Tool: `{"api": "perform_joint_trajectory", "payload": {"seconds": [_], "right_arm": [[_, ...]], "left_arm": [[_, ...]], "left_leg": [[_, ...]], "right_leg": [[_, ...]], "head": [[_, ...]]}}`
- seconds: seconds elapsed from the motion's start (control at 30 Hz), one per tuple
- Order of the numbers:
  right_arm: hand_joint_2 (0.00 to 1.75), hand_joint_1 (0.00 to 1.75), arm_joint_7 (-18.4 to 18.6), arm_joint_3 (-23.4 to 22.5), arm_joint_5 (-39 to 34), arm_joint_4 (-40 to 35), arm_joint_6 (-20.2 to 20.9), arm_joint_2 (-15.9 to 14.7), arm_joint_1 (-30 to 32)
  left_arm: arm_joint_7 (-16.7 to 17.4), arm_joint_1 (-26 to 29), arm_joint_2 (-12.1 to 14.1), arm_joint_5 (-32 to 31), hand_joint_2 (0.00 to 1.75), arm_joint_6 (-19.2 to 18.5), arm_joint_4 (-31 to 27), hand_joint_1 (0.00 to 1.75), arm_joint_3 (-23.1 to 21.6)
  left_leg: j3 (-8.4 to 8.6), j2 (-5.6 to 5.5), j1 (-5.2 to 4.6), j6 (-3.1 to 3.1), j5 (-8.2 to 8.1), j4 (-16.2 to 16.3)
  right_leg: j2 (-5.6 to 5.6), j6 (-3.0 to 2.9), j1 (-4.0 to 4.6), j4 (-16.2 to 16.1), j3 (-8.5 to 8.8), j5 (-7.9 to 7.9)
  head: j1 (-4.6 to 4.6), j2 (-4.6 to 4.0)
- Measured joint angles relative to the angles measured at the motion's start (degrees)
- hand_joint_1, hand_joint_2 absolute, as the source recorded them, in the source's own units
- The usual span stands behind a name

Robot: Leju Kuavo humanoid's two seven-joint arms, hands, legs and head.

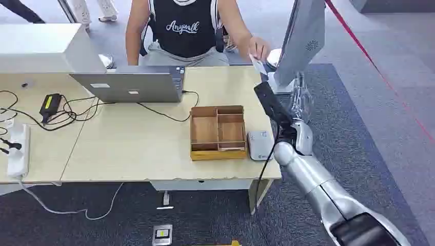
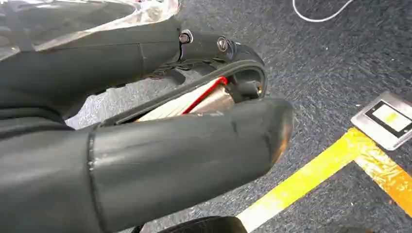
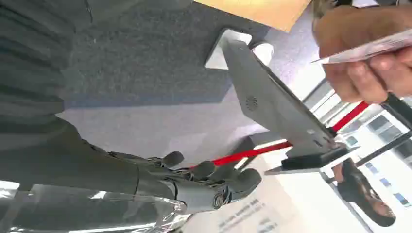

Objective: Pass the card to the sensor for recognition and then transmit it.

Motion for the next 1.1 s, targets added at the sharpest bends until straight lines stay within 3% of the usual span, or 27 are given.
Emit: {"api": "perform_joint_trajectory", "payload": {"seconds": [0.47,1.1], "right_arm": [[1.75,0.0,2.9,10.3,4.6,7.2,1.5,0.2,-6.3],[1.75,0.0,5.0,14.6,6.7,10.2,3.1,0.2,-8.0]], "left_arm": [[0.1,-1.0,0.0,-1.9,0.0,-2.0,0.0,0.0,-0.4],[0.1,-1.2,0.0,-2.8,0.0,-2.5,0.0,0.0,-0.4]], "left_leg": [[0.0,0.0,0.0,0.0,0.0,0.0],[0.0,0.0,0.0,0.0,0.0,0.0]], "right_leg": [[0.0,0.0,0.01,0.0,-0.03,0.01],[0.0,0.0,0.01,0.0,-0.04,0.02]], "head": [[0.0,-0.02],[0.0,-0.02]]}}
